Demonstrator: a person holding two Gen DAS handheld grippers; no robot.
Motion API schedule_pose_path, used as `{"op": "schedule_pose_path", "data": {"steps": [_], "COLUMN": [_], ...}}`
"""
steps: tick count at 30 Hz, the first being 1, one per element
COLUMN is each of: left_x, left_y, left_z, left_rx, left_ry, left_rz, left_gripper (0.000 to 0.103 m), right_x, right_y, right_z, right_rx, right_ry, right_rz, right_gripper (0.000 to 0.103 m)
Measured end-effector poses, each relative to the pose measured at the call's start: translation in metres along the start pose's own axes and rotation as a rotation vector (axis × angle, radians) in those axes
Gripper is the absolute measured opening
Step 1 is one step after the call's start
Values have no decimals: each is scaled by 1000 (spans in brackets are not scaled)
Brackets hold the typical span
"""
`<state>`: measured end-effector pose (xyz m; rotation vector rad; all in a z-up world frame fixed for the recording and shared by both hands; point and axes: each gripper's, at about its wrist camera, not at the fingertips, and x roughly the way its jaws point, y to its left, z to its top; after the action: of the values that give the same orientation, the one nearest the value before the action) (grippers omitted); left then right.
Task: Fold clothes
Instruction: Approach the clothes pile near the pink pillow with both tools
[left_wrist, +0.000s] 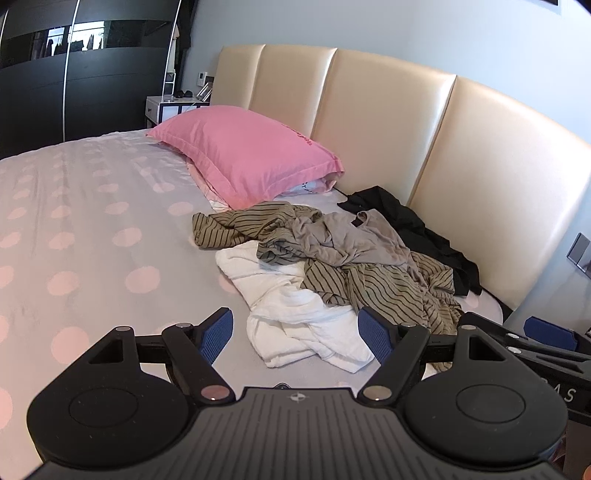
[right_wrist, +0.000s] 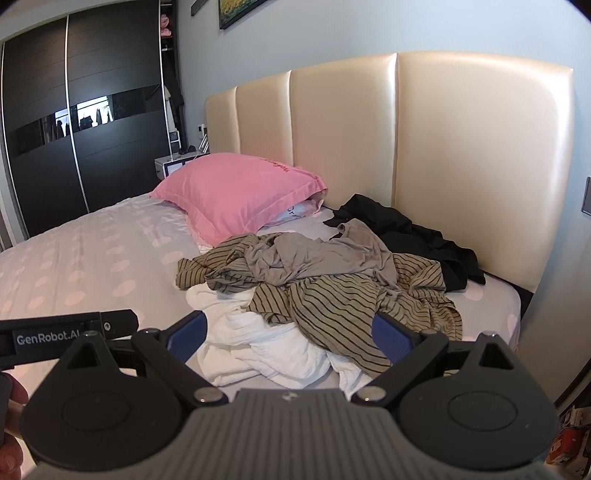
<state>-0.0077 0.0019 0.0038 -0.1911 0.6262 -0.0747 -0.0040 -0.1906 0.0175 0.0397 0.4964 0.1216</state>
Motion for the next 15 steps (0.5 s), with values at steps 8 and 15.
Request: {"op": "schedule_pose_path", "data": {"steps": [8,15], "left_x": [-1,1], "left_y": [1,4], "left_z": [0,-1], "left_rx": [13,7], "left_ry": [-2,14], "left_rz": [29,34], "left_gripper": [74,74], "right_x": [1,1], "right_y": [-1,-1], "right_z": [-1,0], "right_rx": [-2,-2], "right_ry": [7,8], "right_rz": [-32,-38], "right_gripper": [97,97]}}
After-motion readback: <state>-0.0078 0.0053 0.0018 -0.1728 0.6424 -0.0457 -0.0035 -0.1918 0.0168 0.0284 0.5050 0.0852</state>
